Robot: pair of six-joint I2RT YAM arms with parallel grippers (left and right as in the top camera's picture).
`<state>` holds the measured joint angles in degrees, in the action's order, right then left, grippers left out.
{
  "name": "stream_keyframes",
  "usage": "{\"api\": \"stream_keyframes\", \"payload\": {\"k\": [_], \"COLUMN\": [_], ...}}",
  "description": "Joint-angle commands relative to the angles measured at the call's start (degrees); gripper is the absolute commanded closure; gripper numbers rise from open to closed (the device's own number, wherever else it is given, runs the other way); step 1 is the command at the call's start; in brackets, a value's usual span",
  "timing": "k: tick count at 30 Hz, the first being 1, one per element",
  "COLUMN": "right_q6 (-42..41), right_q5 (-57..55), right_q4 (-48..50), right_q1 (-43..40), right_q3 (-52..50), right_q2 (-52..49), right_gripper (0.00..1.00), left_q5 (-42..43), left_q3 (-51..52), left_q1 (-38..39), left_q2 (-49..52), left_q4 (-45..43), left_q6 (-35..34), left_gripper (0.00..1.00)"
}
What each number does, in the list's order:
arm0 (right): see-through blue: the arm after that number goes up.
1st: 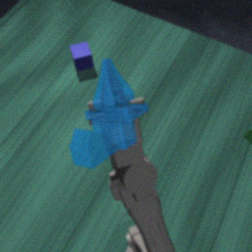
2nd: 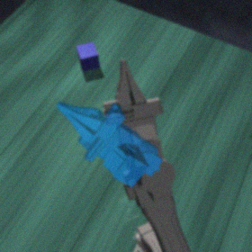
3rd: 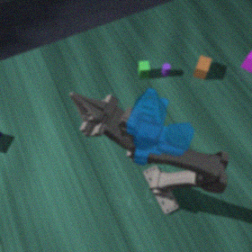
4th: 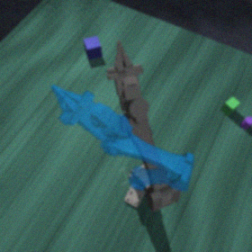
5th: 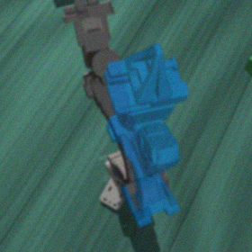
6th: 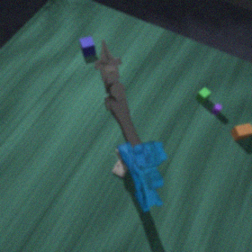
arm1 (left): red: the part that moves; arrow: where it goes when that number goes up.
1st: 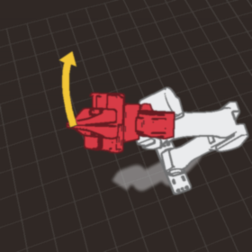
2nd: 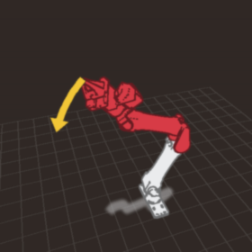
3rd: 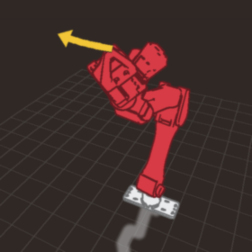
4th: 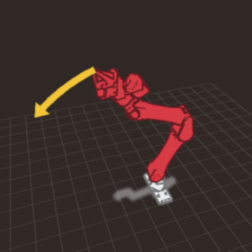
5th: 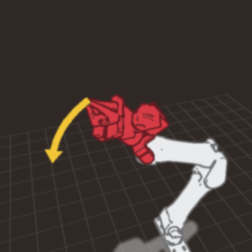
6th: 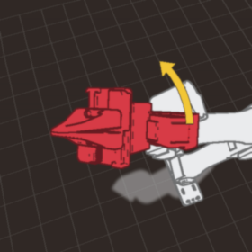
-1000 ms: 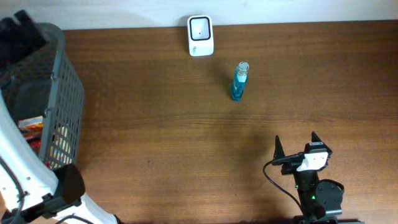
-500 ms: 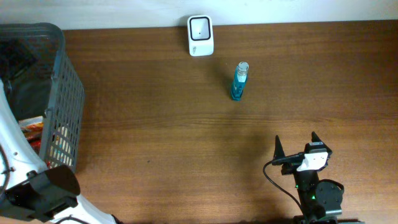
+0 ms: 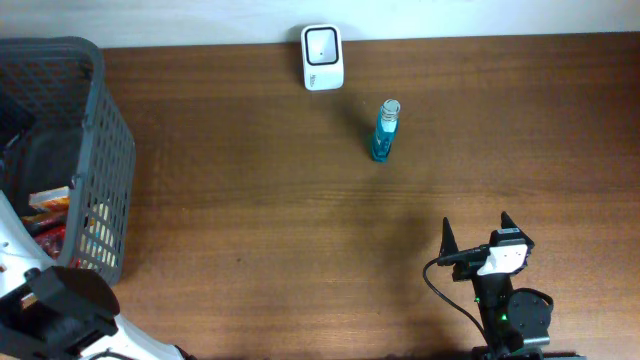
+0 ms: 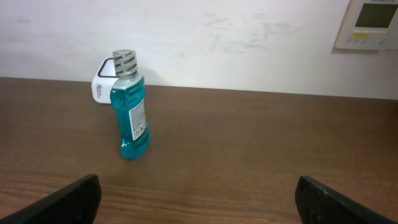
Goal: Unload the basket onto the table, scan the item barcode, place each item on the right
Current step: 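Return the left gripper into the basket, then grasp the red snack bags in the basket with the left gripper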
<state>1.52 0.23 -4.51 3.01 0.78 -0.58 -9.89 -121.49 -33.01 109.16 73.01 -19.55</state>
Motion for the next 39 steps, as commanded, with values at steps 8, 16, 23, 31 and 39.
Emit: {"api": "stream_keyframes", "payload": {"k": [8, 16, 23, 31, 39], "right_q6": [-0.2, -0.2, -0.2, -0.2, -0.2], "right_q5": [-0.3, -0.3, -0.3, -0.3, -0.3], "right_q4": [-0.2, -0.2, -0.2, -0.2, -0.2], "right_q1": [0.3, 0.3, 0.3, 0.3, 0.3], "right_q3": [-0.4, -0.5, -0.5, -0.5, -0.4], "right_q2": [0.4, 0.4, 0.4, 0.4, 0.4], "right_gripper": [0.02, 0.02, 0.02, 0.02, 0.02], "left_q5": [-3.2, -3.5, -3.5, -5.0, -12.5], "left_q3": [8.5, 17.6, 22.2, 22.2, 28.6], "left_q1": [-1.0, -1.0, -1.1, -2.4, -2.4], "left_q2": [-0.2, -0.1, -0.1, -0.1, -0.1], "left_q4": [-4.1, -9.2, -11.9, -13.4, -11.9], "left_q6": [-3.1, -3.1, -3.1, -3.1, -8.3], "left_gripper": [0.04, 0.06, 0.06, 0.08, 0.07]}}
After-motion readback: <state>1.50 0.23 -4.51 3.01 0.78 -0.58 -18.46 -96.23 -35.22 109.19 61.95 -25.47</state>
